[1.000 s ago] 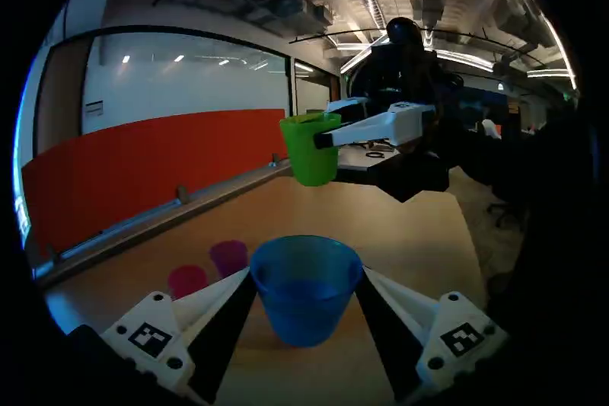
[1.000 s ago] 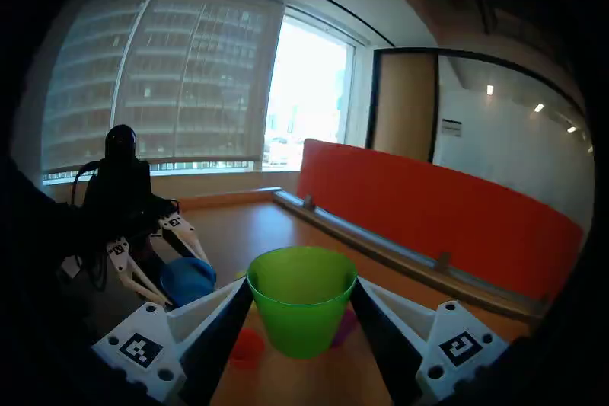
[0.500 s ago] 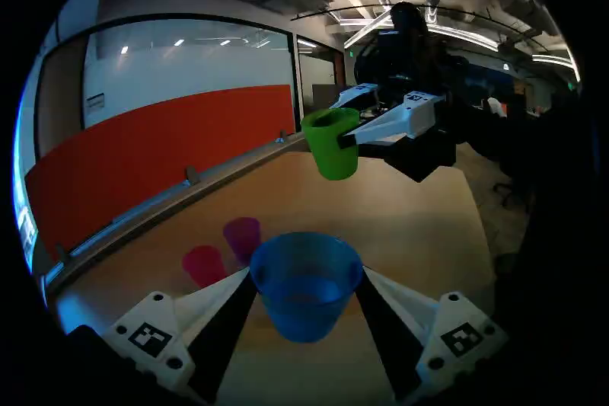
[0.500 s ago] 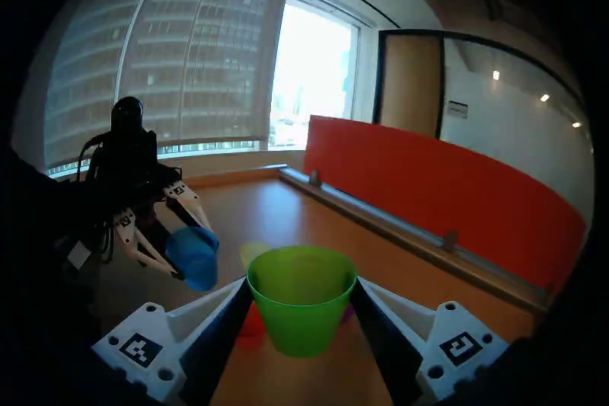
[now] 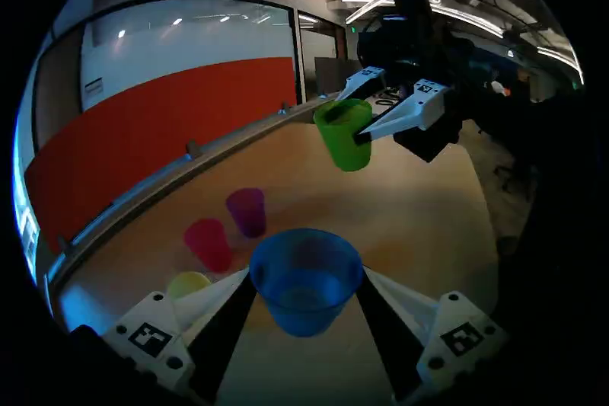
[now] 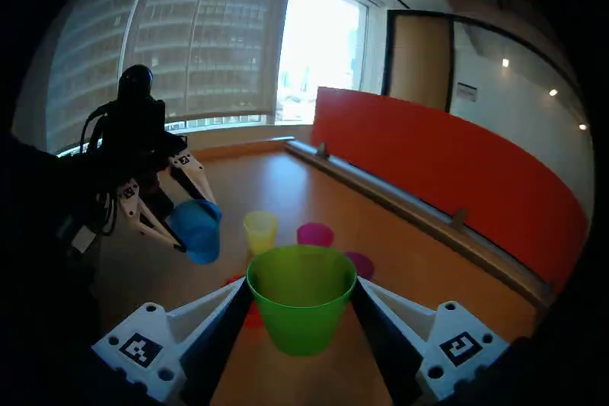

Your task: Pour water

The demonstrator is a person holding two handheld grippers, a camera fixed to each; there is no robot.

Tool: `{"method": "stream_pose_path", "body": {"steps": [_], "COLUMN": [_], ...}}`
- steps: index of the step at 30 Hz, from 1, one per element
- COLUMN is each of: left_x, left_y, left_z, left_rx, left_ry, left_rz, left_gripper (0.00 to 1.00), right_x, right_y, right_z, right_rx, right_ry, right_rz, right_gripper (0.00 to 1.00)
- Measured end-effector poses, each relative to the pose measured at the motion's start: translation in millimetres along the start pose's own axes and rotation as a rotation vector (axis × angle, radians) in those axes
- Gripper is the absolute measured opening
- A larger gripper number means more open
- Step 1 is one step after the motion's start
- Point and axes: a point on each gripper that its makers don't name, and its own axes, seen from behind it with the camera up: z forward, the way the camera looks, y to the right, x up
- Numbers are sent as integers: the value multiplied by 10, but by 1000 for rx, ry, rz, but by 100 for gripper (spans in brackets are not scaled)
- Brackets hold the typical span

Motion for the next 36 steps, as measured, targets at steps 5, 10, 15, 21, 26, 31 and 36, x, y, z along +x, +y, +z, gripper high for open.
{"method": "stream_pose_path", "body": {"steps": [5,10,15,21,26,31,36], "left_x": [-96,-171,-241,-353,-461,-565,-667], "left_y": [-23,-27,-39,-46,-23,-14,-33], "left_z": [11,38,62,106,156,207,249], "left_rx": [-4,-15,-21,-33,-50,-63,-69], "left_ry": [-37,-57,-75,-102,-125,-146,-166], "left_rz": [6,-3,-7,-16,-24,-33,-42], "left_gripper": [87,87,87,87,88,88,88], "right_x": [-70,-142,-211,-293,-379,-456,-513], "right_y": [-16,-38,-43,-67,-89,-95,-106], "right_z": [39,91,143,212,273,334,389], "right_rx": [11,23,30,42,54,58,66], "right_ry": [-24,-45,-64,-80,-96,-112,-125], "right_rz": [-1,1,3,11,14,11,15], "right_gripper": [91,91,91,91,91,91,91]}}
